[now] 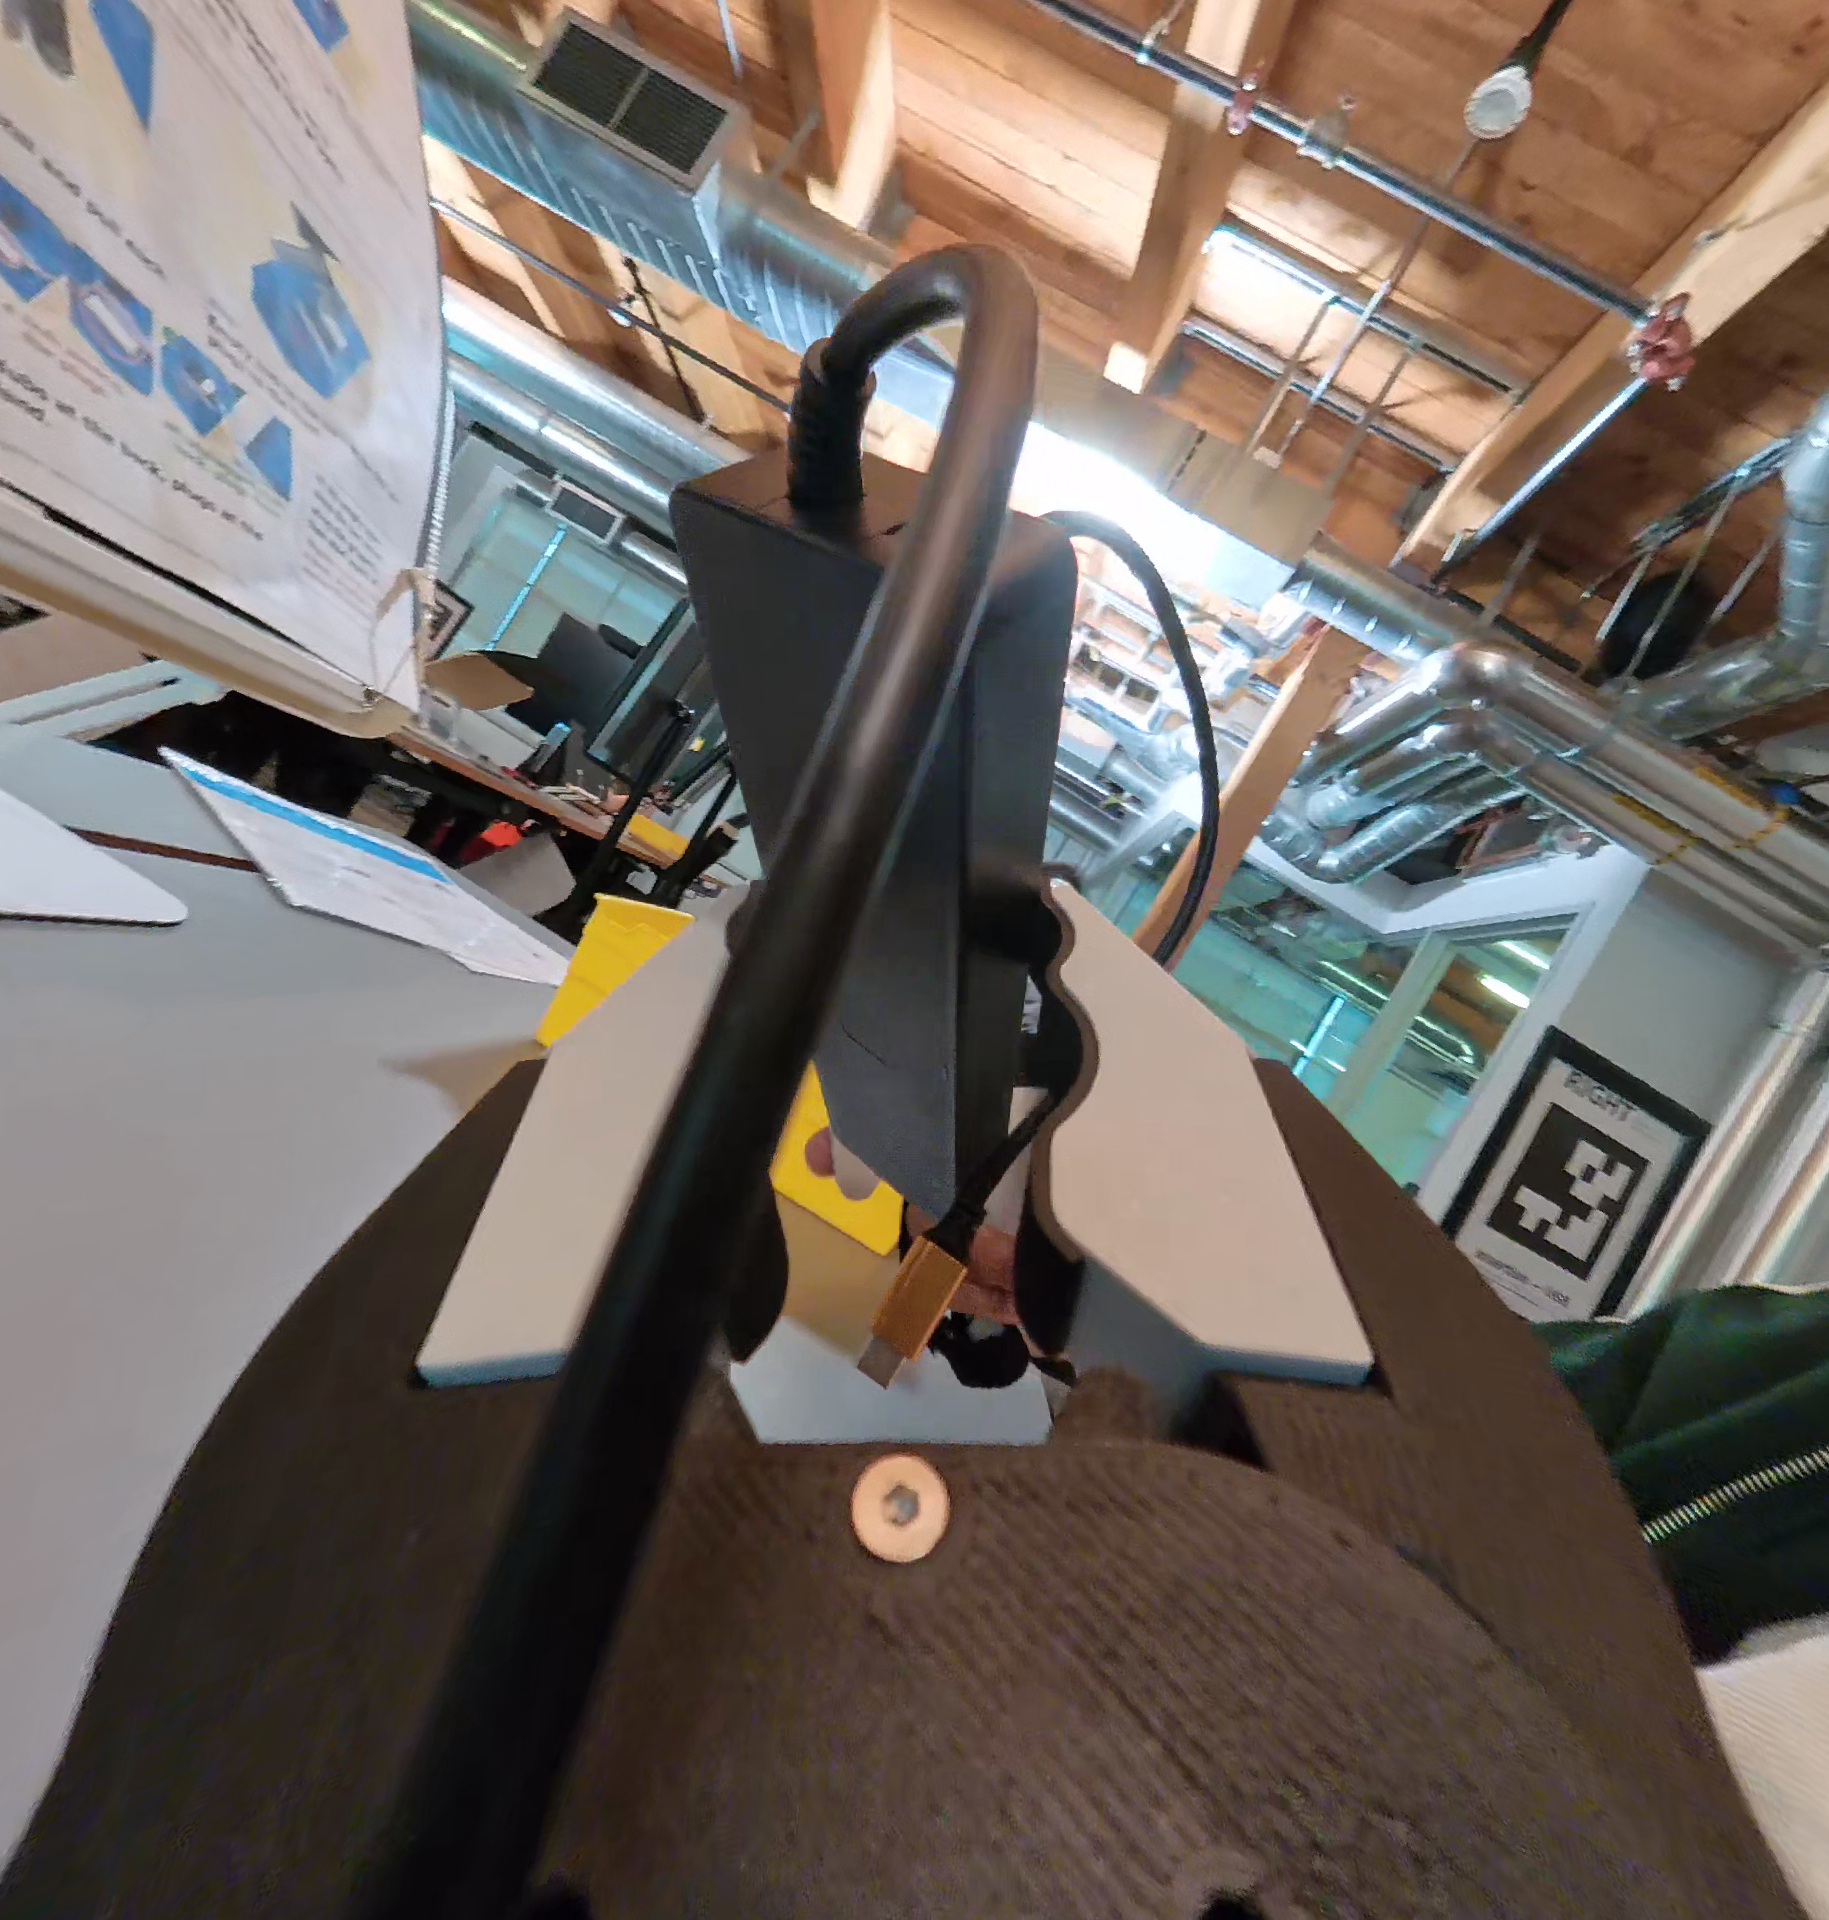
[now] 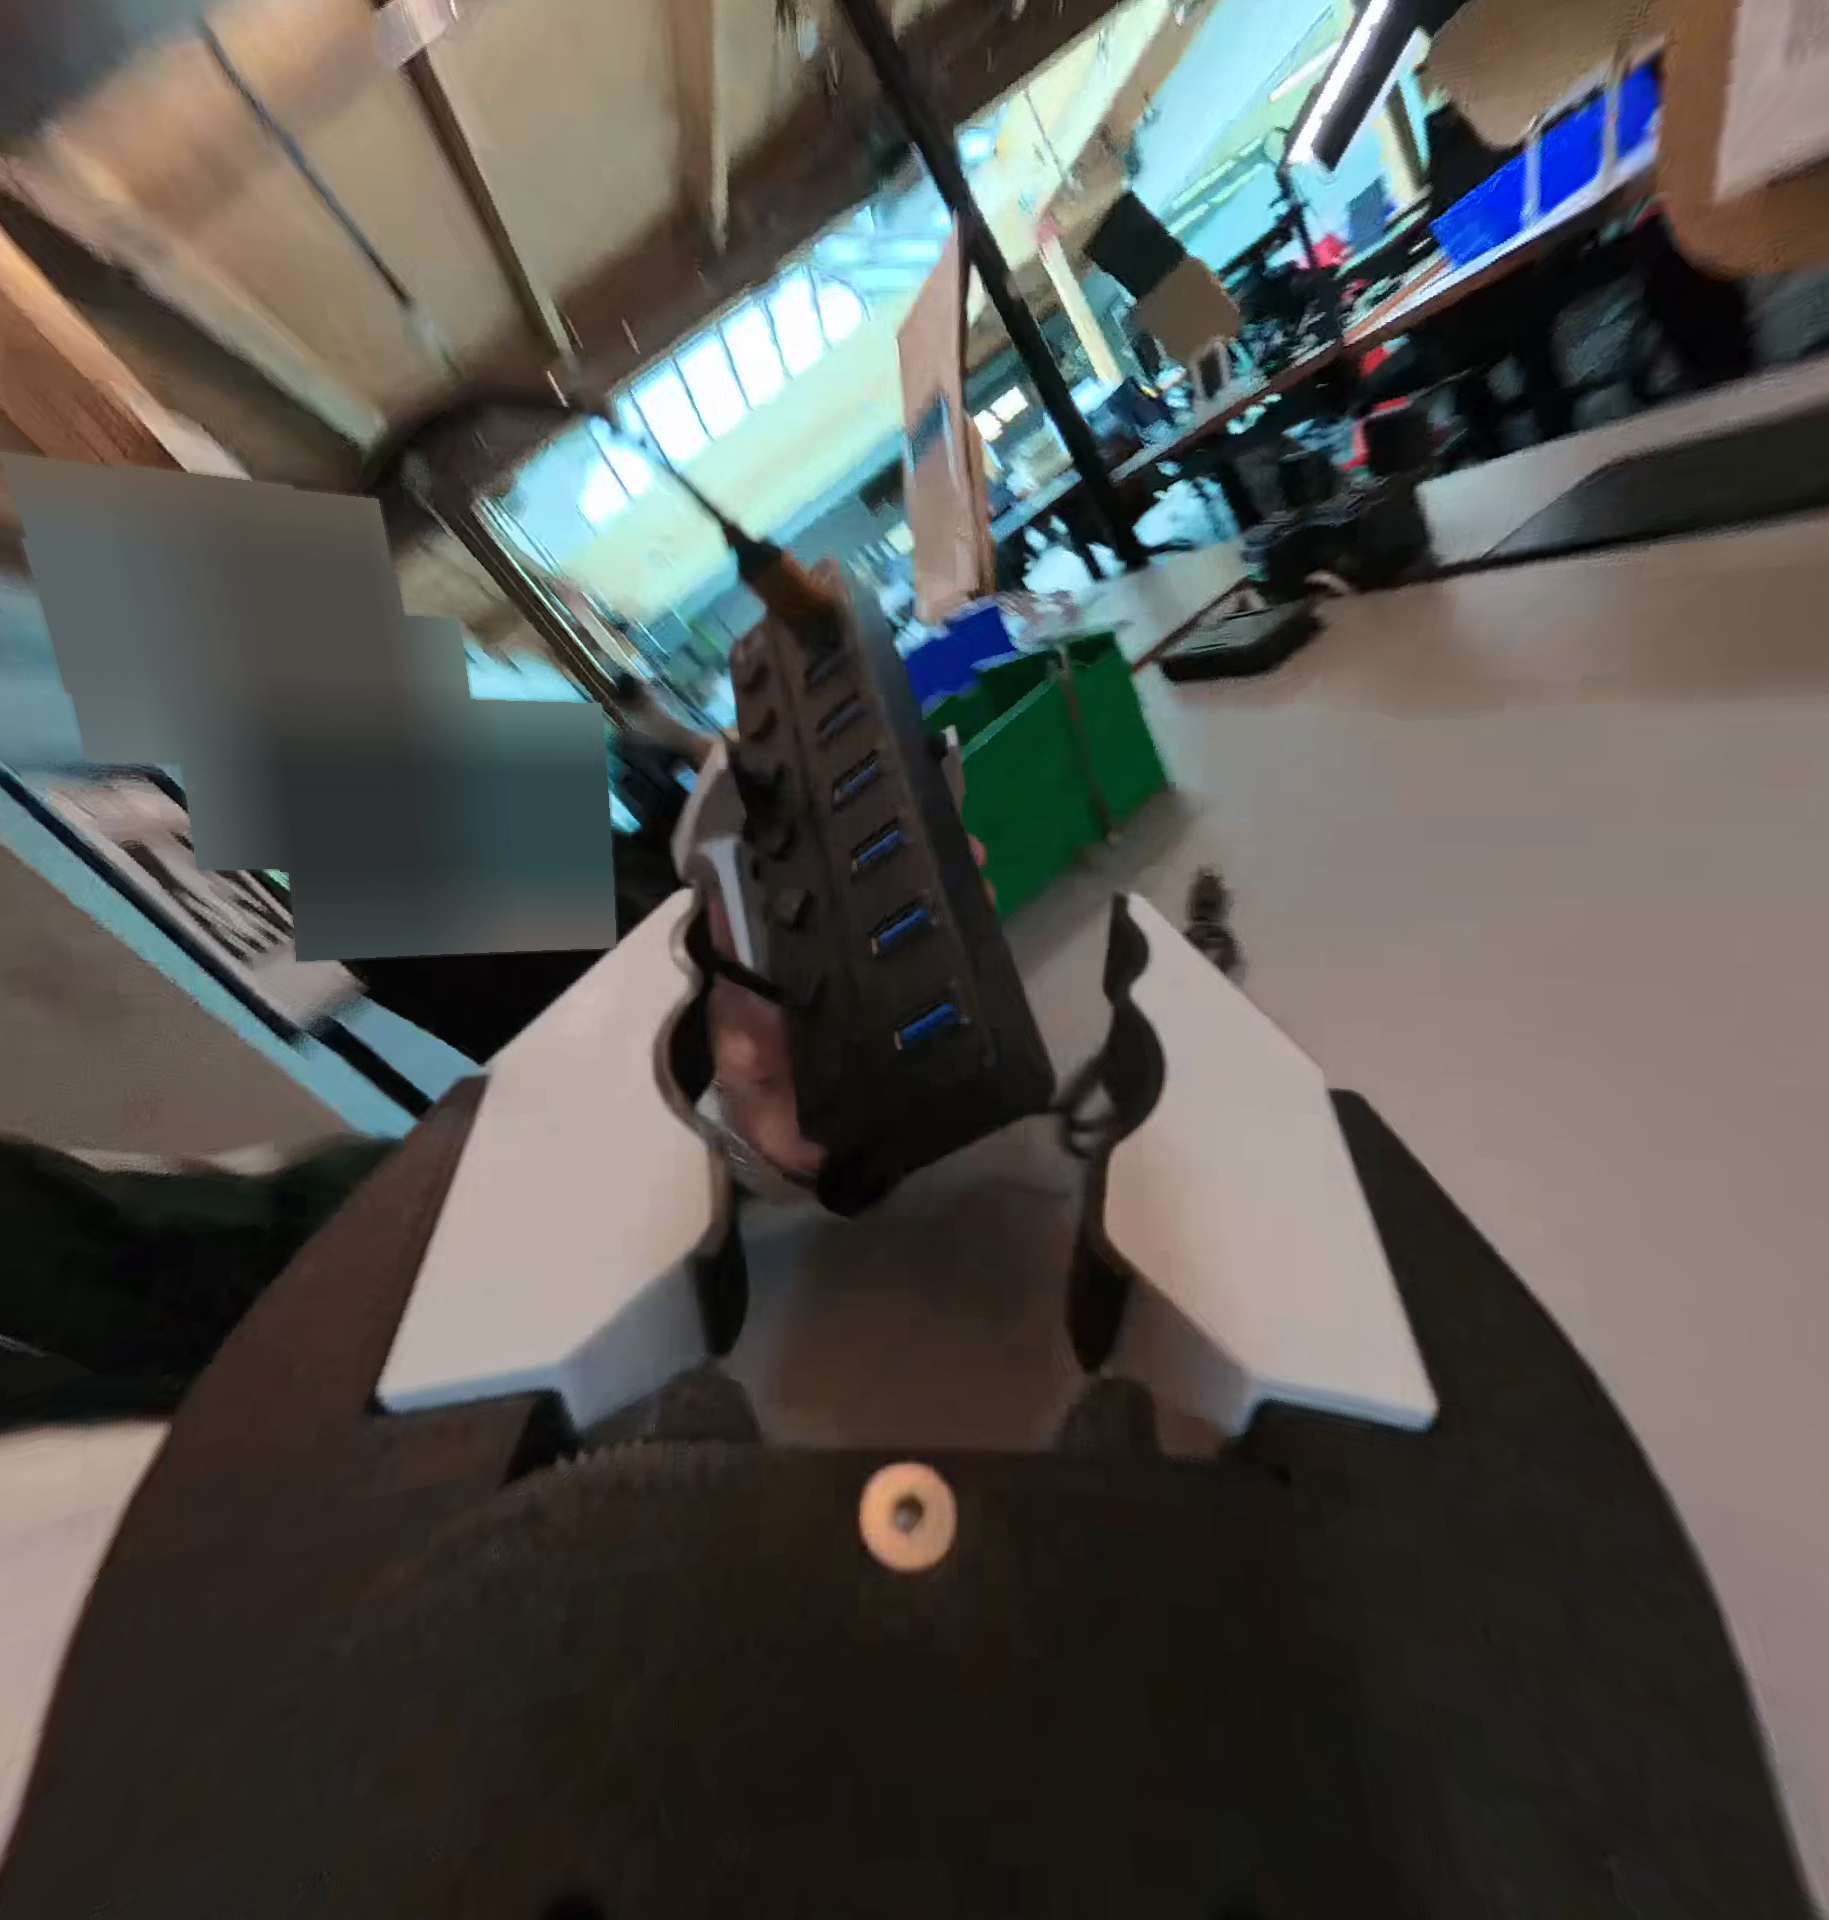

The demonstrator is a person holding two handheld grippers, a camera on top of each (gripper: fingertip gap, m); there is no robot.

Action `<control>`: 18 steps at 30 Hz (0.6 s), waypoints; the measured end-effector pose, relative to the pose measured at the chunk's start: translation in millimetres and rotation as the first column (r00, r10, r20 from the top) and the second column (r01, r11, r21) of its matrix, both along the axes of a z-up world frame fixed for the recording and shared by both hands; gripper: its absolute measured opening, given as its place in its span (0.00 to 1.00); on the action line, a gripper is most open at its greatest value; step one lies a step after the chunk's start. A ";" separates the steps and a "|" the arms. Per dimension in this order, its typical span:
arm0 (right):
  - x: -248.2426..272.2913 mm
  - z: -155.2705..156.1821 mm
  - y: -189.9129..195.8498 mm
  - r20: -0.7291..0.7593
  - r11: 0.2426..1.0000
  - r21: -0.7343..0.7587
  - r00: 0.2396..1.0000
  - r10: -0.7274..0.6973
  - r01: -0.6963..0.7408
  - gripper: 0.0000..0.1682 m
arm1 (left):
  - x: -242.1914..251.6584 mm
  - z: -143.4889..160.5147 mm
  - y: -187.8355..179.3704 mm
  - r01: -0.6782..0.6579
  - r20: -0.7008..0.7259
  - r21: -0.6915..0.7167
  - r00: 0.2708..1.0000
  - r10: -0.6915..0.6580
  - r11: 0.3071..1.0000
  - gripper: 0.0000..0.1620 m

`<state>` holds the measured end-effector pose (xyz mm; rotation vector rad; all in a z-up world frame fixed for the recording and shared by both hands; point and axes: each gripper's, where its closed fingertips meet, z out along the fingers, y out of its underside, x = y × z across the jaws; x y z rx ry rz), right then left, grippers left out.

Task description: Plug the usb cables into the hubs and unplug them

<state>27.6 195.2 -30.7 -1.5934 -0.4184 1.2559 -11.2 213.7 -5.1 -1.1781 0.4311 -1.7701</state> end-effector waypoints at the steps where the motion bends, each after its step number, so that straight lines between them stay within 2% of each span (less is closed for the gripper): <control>1: -2.3 -1.6 -1.6 0.097 0.998 0.068 0.995 -0.022 0.016 0.46 | 1.2 -2.4 1.9 -0.005 -0.011 -0.017 1.000 0.005 1.000 0.29; 4: -7.8 -9.6 -3.7 0.289 0.979 0.201 0.953 -0.093 0.035 0.44 | 5.0 -6.8 2.0 0.010 -0.037 -0.039 0.999 -0.011 0.999 0.29; 7: -14.6 -27.3 -5.0 0.436 0.971 0.238 0.893 -0.108 0.001 0.44 | 10.1 -10.9 3.4 -0.005 -0.069 -0.062 0.998 0.001 0.998 0.29; 10: -12.2 -39.4 -1.2 0.547 0.958 0.288 0.818 -0.175 0.012 0.35 | 17.2 -14.9 -1.5 0.014 -0.099 -0.056 0.995 -0.019 0.998 0.29; 11: -12.0 -40.7 -1.8 0.564 0.957 0.291 0.807 -0.176 0.005 0.35 | 17.7 -14.7 -1.9 0.014 -0.101 -0.050 0.995 -0.019 0.999 0.29; 14: -14.7 -34.2 -5.3 0.527 0.967 0.255 0.839 -0.134 -0.006 0.31 | 16.3 -13.4 1.6 0.008 -0.103 -0.063 0.995 -0.015 0.998 0.29; 18: -10.1 -9.9 -8.0 0.224 0.997 0.078 0.974 -0.007 -0.011 0.31 | 17.8 -13.1 -5.3 -0.001 -0.119 0.012 0.993 0.003 1.000 0.37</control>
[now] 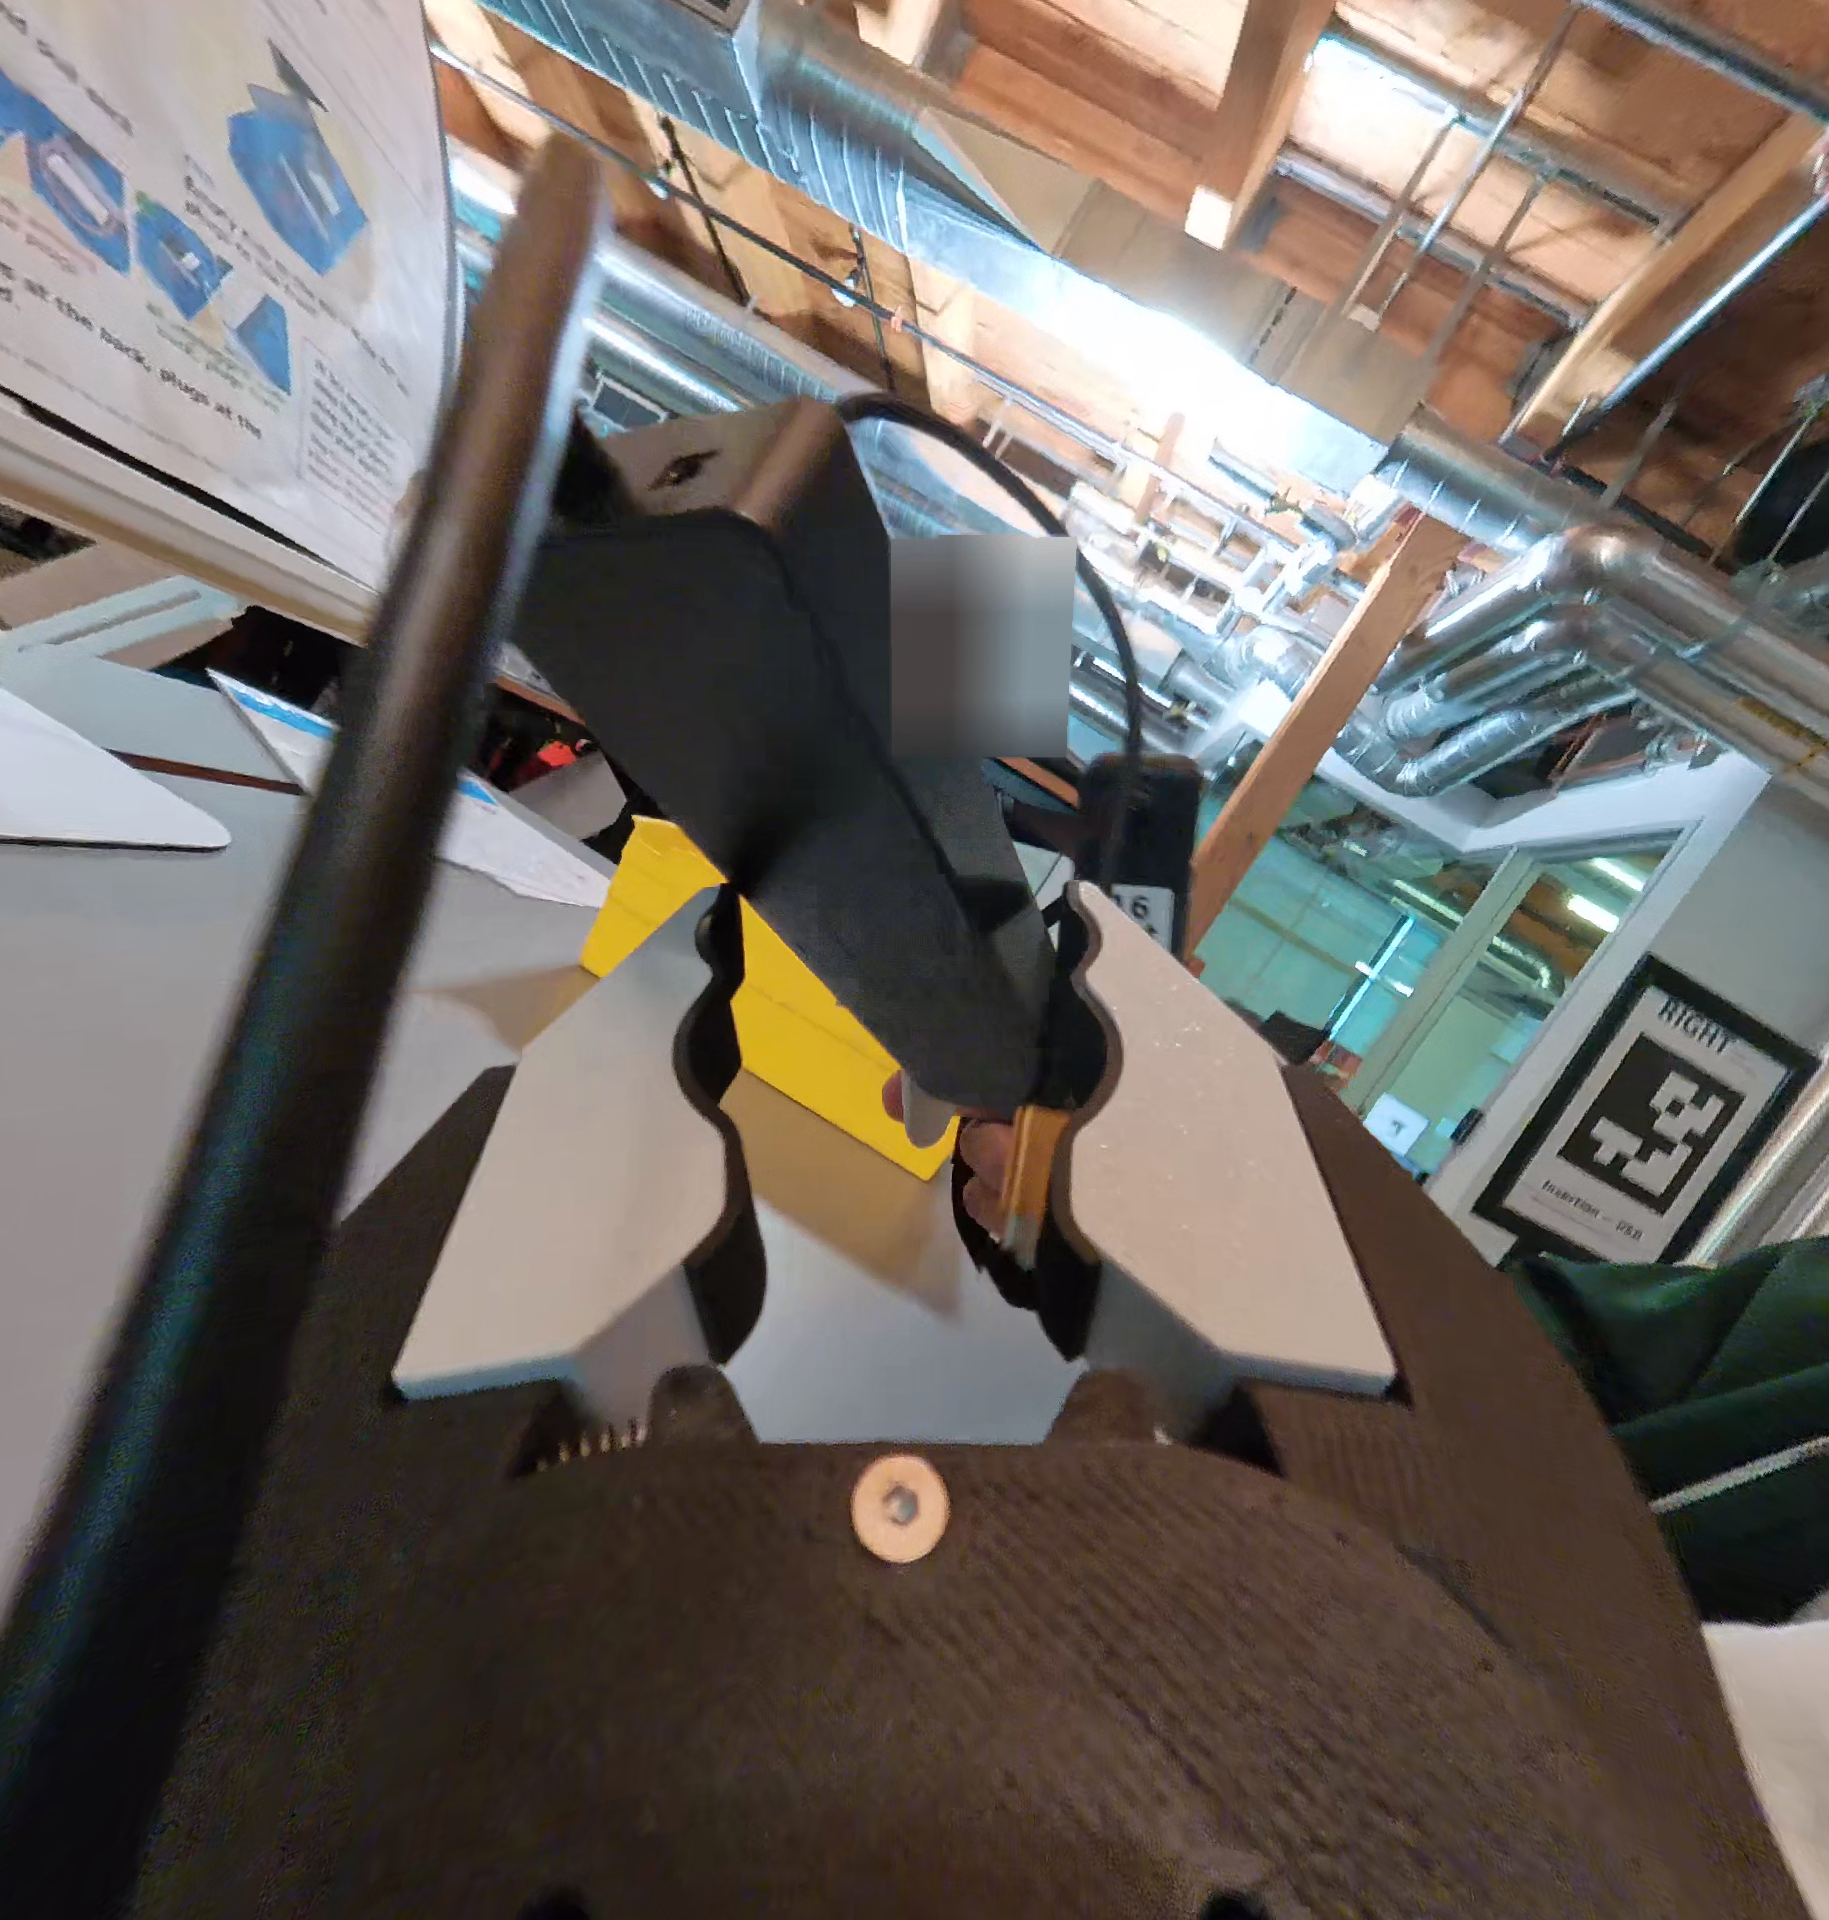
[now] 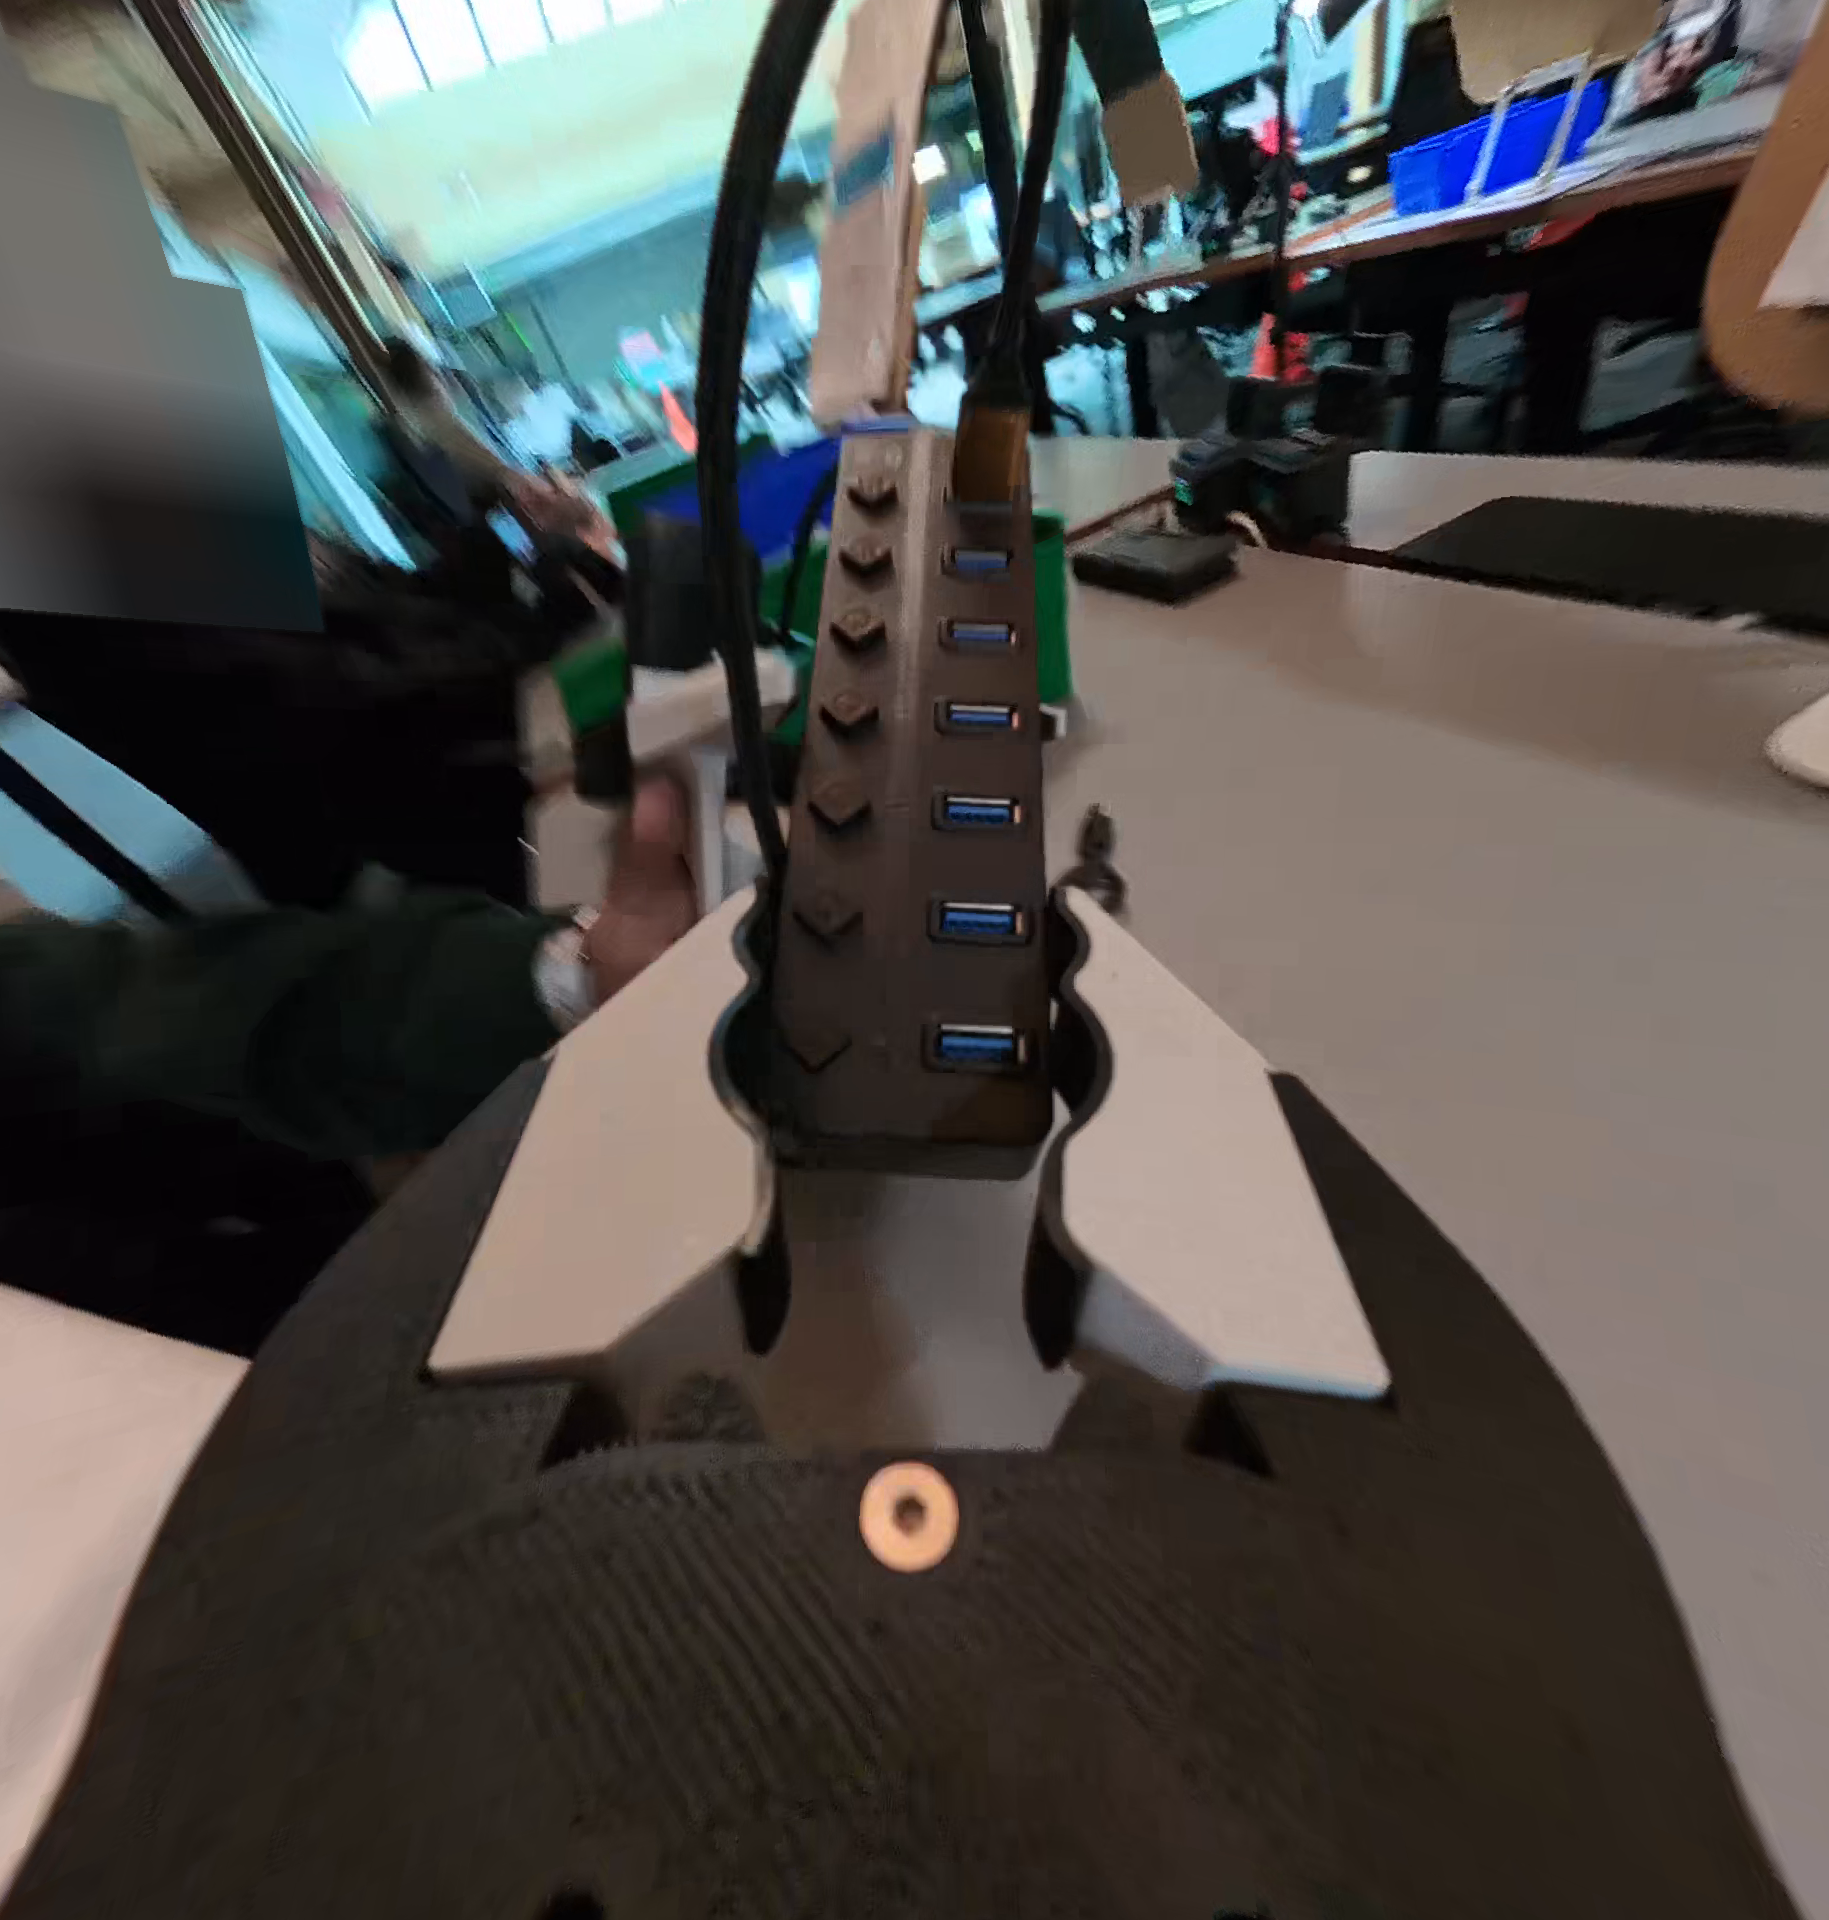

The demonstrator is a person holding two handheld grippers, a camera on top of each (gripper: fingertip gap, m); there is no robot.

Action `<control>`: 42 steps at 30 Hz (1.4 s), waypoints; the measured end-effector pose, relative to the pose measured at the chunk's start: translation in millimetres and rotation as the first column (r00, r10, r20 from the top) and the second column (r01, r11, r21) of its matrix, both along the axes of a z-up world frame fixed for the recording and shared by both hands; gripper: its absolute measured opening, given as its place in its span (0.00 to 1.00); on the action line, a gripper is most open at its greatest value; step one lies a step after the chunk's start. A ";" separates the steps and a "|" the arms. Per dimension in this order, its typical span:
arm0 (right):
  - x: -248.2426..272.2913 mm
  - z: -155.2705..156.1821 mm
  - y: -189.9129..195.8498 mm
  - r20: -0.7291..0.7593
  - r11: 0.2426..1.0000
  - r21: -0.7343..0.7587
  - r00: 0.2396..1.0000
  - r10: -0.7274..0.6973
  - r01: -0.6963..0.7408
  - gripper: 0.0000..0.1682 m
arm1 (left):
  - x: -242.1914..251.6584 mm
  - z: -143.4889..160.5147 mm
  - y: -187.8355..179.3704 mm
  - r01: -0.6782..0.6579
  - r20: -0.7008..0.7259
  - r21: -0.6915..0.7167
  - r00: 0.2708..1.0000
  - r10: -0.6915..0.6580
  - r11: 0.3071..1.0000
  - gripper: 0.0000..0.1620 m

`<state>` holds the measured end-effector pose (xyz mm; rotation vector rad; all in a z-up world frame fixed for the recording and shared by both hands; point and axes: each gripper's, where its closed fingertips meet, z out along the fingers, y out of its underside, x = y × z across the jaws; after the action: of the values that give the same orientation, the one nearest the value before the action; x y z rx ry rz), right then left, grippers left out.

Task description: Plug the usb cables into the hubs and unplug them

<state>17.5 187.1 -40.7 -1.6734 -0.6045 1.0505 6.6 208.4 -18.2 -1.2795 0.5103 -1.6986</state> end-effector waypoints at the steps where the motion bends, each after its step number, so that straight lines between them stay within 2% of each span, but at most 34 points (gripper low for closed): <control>1: 4.0 3.4 0.6 -0.077 0.999 -0.049 0.997 0.016 -0.020 0.31 | 2.5 -1.3 -2.0 0.000 -0.016 0.015 1.000 0.001 1.000 0.38; 4: 12.0 10.1 0.7 -0.247 0.989 -0.123 0.968 0.055 -0.087 0.31 | 4.0 -1.1 -5.1 -0.012 -0.018 0.044 1.000 0.013 0.999 0.35; 6: 11.9 13.5 -1.6 -0.301 0.984 -0.124 0.950 0.082 -0.125 0.31 | 1.1 2.4 -5.2 -0.004 0.007 0.033 1.000 0.004 0.999 0.32; 10: 0.4 9.7 -6.9 -0.293 0.980 -0.124 0.949 0.115 -0.157 0.31 | -8.7 12.2 2.5 -0.028 0.093 -0.021 0.995 0.030 0.999 0.34; 14: -3.4 9.3 -6.6 -0.333 0.980 -0.118 0.936 0.113 -0.160 0.31 | -11.0 14.4 2.1 -0.004 0.110 -0.029 0.994 0.007 1.000 0.35; 19: -6.5 6.9 -5.9 -0.300 0.980 -0.109 0.946 0.125 -0.164 0.32 | -15.2 15.8 0.9 0.037 0.142 -0.029 0.989 -0.033 0.999 0.33; 21: -4.2 3.6 -1.8 -0.287 0.983 -0.118 0.953 0.099 -0.138 0.42 | -15.4 16.3 0.1 0.037 0.143 -0.019 0.989 -0.034 0.999 0.33; 22: -4.1 3.1 -2.2 -0.285 0.983 -0.116 0.953 0.102 -0.140 0.42 | -15.2 16.0 -0.1 0.032 0.138 -0.012 0.990 -0.030 0.999 0.33; 25: -12.1 3.8 -9.5 -0.264 0.978 -0.104 0.953 0.150 -0.182 0.33 | -17.7 18.0 -3.6 0.062 0.162 -0.003 0.985 -0.060 0.998 0.33; 29: -21.7 0.3 -15.7 -0.213 0.978 -0.075 0.961 0.174 -0.194 0.32 | -23.5 24.1 -6.1 0.112 0.226 -0.022 0.969 -0.105 0.993 0.32; 38: -25.3 4.3 -17.1 -0.397 0.952 -0.146 0.898 0.191 -0.267 0.34 | -23.1 24.1 -2.8 0.105 0.238 -0.058 0.967 -0.089 0.993 0.32; 42: -7.4 1.6 -0.5 -0.363 0.974 -0.158 0.927 0.093 -0.160 0.40 | -21.6 19.0 4.4 0.032 0.176 -0.049 0.984 -0.023 0.998 0.32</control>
<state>10.1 186.7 -39.0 -1.5619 -0.3898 1.5018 -15.0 212.9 0.8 -1.1498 0.3829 -1.8381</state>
